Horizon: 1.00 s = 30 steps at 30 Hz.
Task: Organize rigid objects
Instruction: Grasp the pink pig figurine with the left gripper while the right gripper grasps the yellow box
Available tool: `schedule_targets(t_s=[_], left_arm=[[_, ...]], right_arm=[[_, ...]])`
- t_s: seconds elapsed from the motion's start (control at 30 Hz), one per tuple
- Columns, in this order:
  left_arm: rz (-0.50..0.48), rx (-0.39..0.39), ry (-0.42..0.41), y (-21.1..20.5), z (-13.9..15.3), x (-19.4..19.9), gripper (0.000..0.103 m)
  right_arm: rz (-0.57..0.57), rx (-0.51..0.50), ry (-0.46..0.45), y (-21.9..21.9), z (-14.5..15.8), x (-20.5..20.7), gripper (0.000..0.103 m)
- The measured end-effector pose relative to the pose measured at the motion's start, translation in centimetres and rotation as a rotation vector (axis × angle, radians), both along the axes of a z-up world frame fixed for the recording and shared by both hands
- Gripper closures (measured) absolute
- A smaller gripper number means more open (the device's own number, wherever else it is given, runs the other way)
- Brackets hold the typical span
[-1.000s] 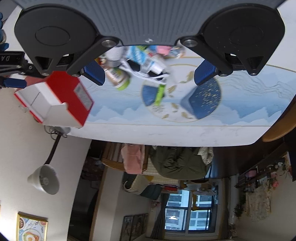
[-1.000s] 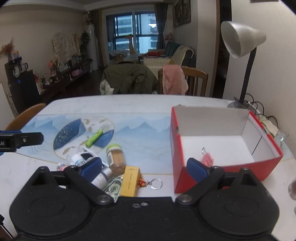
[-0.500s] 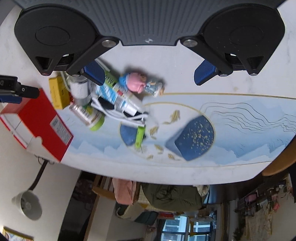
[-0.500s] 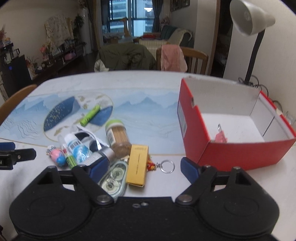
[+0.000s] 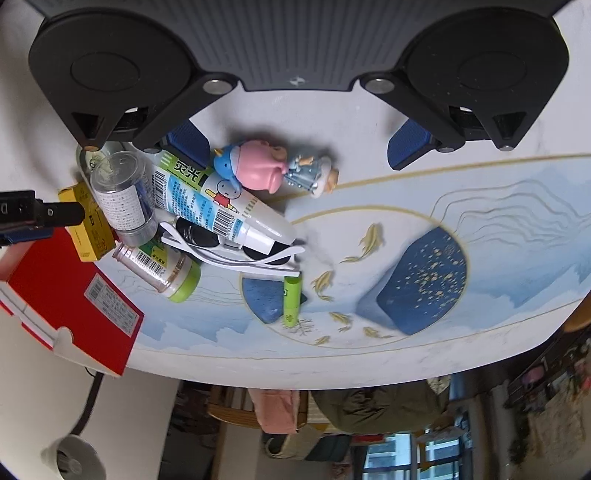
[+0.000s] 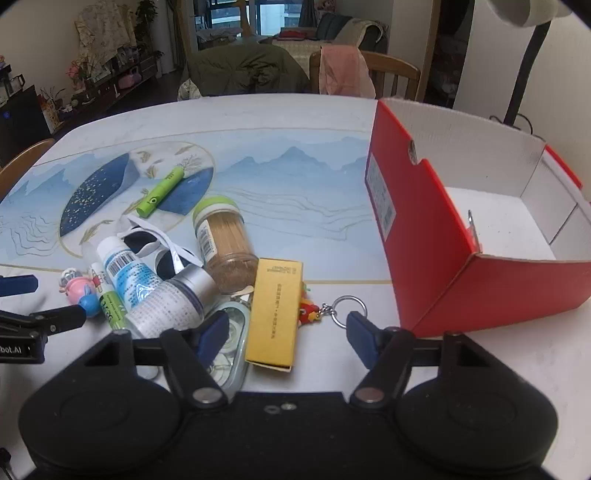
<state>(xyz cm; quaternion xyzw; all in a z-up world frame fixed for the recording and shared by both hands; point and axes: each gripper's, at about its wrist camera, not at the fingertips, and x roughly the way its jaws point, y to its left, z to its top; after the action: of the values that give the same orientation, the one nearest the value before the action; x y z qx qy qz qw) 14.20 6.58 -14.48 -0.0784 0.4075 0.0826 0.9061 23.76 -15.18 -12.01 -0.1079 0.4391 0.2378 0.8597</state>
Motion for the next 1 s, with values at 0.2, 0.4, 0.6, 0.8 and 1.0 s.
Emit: schedule_targets(t_s=[0.2, 0.4, 0.6, 0.8, 1.0], left_arm=[[-0.034, 0.022, 0.001, -0.1, -0.7, 1.0, 0.001], [-0.066, 0.02, 0.004, -0.2, -1.1, 1.3, 0.011], [-0.092, 0.027, -0.003, -0.7, -0.8, 1.2, 0.025], [-0.08, 0.03, 0.004, -0.8, -0.7, 1.2, 0.025], [-0.06, 0.001, -0.001, -0.5, 0.1, 0.6, 0.026]], right_arm=[[-0.011, -0.021, 0.029, 0.6, -1.0, 0.9, 0.051], [0.0, -0.025, 0.04, 1.1, -1.2, 1.0, 0.065], [0.008, -0.031, 0.038, 1.4, -1.3, 0.9, 0.072], [0.0, -0.03, 0.035, 1.2, -1.2, 0.8, 0.074], [-0.023, -0.013, 0.04, 0.4, -0.6, 0.6, 0.075]])
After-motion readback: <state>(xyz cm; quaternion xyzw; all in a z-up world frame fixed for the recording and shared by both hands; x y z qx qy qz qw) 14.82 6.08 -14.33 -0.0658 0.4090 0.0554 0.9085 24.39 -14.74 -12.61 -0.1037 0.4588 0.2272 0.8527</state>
